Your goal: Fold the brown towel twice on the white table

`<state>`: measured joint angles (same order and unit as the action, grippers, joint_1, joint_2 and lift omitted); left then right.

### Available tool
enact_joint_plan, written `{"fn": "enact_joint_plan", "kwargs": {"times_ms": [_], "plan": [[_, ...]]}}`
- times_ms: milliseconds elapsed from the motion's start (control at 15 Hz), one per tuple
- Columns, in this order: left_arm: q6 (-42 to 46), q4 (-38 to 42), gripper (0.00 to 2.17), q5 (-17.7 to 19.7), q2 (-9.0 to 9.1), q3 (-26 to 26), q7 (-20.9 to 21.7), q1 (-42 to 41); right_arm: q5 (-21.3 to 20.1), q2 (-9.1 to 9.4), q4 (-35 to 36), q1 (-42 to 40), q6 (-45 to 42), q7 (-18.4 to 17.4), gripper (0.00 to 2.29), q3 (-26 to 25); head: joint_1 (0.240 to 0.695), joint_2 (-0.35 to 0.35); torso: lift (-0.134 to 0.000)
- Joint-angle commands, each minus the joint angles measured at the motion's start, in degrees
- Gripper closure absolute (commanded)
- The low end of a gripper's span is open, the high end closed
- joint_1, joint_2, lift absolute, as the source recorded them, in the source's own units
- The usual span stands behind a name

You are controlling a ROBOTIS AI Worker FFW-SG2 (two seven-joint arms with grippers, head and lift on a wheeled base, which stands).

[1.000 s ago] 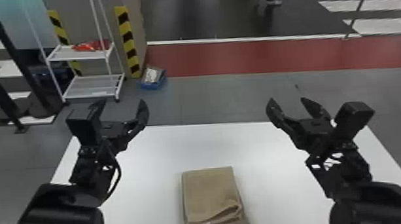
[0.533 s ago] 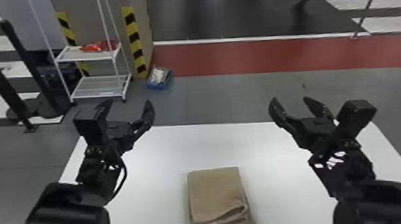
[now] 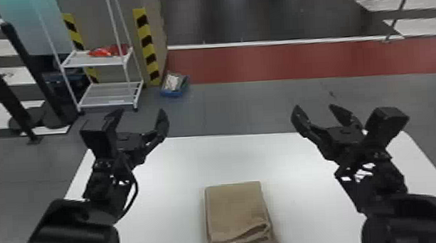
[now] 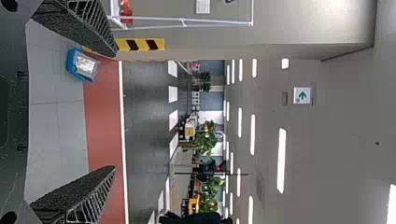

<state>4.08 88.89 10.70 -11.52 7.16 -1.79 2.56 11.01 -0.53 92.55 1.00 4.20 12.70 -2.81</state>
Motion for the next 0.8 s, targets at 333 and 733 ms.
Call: {"fn": "enact_joint_plan", "kwargs": {"times_ms": [333, 733], "plan": [[0.18, -0.03, 0.02, 0.02, -0.08, -0.66, 0.56, 0.08, -0.55, 0.0, -0.7, 1.11, -0.55, -0.13, 0.07, 1.66, 0.639, 0.03, 0.0], [0.18, -0.03, 0.02, 0.02, -0.26, -1.09, 0.64, -0.01, -0.55, 0.09, -0.88, 1.11, -1.08, -1.63, 0.07, 2.19, 0.637, 0.042, 0.0]]}}
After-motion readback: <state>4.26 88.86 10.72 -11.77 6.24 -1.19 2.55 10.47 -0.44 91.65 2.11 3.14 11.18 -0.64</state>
